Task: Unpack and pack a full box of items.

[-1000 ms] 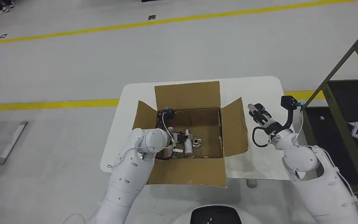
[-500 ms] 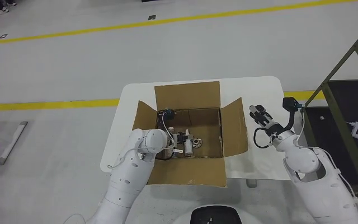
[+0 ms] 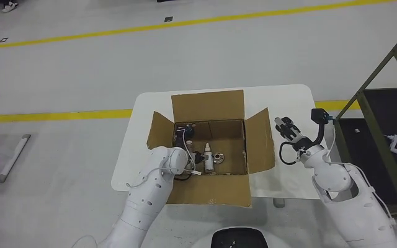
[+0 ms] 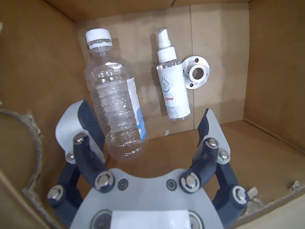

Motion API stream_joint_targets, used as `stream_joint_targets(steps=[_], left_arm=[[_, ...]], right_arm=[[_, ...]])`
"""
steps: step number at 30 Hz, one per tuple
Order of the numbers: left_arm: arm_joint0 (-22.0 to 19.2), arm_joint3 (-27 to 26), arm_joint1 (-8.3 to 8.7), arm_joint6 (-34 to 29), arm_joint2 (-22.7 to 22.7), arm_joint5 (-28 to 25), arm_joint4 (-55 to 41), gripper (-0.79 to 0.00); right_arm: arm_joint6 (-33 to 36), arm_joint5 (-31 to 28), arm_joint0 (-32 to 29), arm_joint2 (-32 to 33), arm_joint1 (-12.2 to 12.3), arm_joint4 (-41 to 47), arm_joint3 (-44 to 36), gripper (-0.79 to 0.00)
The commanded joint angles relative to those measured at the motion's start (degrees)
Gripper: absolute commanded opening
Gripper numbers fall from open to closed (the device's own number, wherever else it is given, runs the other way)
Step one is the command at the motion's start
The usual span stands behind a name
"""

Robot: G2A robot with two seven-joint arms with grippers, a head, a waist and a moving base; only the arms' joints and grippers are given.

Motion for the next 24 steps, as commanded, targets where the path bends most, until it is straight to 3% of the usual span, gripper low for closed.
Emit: stream_joint_targets(steps=[1, 9, 10, 11, 12, 14, 17, 24], left_arm=[[-0.6, 1.6, -0.25, 0.2, 0.8, -0.3, 0.6, 0.000], [-3.2, 5.9, -1.29, 0.7, 4.0, -0.3, 4.4, 0.000], [-3.4, 6.3, -1.42, 0.8, 4.3, -0.3, 4.8, -0.037], [-3.6, 6.6, -1.55, 0.7, 4.6, -0.4, 5.1, -0.166], [-3.8, 6.9, -1.66, 0.8, 5.0, -0.4, 5.8, -0.240], [-4.1, 7.5, -1.86, 0.9, 5.7, -0.4, 6.8, -0.225], [-4.4, 8.6, -2.31, 1.1, 6.3, -0.3, 7.0, -0.265], [-5.1, 11.4, -3.12, 1.5, 7.4, -0.7, 8.0, -0.240]], right_arm=[[-0.1, -0.1, 0.0, 0.0, 0.0, 0.0, 0.0, -0.573], [-0.3, -0.2, 0.2, 0.0, 0.0, 0.0, 0.3, -0.573], [-0.3, -0.1, 0.2, -0.1, 0.0, 0.1, 0.3, -0.573], [-0.3, -0.2, 0.2, -0.1, 0.0, 0.1, 0.3, -0.573], [-0.3, -0.2, 0.2, -0.1, 0.0, 0.1, 0.4, -0.573], [-0.4, -0.3, 0.2, -0.1, 0.0, 0.1, 0.5, -0.573], [-0.5, -0.4, 0.3, -0.2, 0.0, 0.3, 0.6, -0.573], [-0.6, -0.5, 0.3, -0.3, 0.0, 0.3, 0.9, -0.570]])
